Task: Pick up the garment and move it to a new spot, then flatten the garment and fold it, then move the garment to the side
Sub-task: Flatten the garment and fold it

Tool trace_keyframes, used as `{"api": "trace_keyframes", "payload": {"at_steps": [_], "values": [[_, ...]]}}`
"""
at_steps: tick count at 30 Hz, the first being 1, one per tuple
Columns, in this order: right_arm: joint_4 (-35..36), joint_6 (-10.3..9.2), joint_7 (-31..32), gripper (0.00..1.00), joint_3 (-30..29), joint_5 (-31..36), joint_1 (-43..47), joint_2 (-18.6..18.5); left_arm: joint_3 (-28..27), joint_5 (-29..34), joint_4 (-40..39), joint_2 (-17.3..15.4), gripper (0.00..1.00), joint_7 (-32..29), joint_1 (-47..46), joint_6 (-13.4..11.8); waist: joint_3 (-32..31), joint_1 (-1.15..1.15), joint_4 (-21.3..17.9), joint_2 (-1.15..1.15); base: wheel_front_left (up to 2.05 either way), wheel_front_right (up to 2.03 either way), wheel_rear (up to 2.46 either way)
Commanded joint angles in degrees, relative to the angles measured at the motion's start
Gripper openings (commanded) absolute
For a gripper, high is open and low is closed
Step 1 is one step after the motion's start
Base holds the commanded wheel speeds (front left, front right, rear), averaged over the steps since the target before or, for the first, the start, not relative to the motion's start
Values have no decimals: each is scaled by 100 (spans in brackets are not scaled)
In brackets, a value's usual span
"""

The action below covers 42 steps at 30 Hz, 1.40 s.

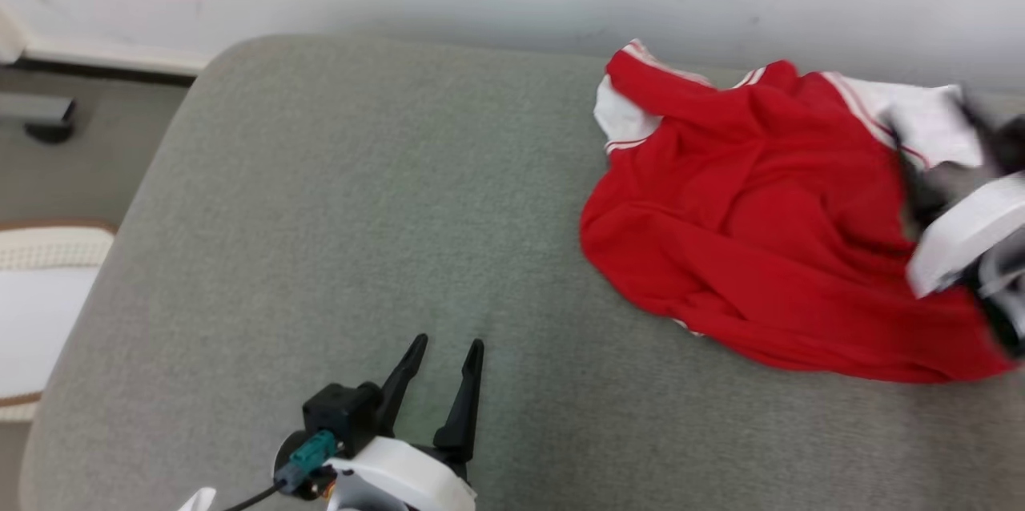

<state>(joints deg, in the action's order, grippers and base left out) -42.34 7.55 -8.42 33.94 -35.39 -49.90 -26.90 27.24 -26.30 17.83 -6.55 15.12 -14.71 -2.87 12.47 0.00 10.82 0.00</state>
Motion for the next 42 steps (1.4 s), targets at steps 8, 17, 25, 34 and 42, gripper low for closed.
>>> {"api": "trace_keyframes", "payload": {"at_steps": [8, 17, 25, 34, 42], "values": [[806, -13, 126, 100, 987, -400, 705, 437, -1, -63, -57, -125, 100, -56, 128, -40, -443, 0, -338, 0, 0, 0, 0], [585, -13, 540, 100, 1859, -647, 642, 977, -87, -105, -179, -56, 100, -21, 151, -136, -389, 0, 200, 0, 0, 0, 0], [-381, -13, 996, 100, 2383, -929, 360, 1337, -128, -142, -132, 42, 100, 5, 133, -103, -219, 0, 826, 0, 0, 0, 0], [-1770, -14, 1686, 56, 2572, -987, 218, 1633, -216, -106, -64, 115, 100, 2, 168, -71, -206, 0, 1005, 0, 0, 0, 0], [-2218, -15, 1403, 0, 2542, -1057, 157, 1839, -291, -4, -66, 91, 100, 2, 209, -30, -334, 0, 816, 0, 0, 0, 0]]}}
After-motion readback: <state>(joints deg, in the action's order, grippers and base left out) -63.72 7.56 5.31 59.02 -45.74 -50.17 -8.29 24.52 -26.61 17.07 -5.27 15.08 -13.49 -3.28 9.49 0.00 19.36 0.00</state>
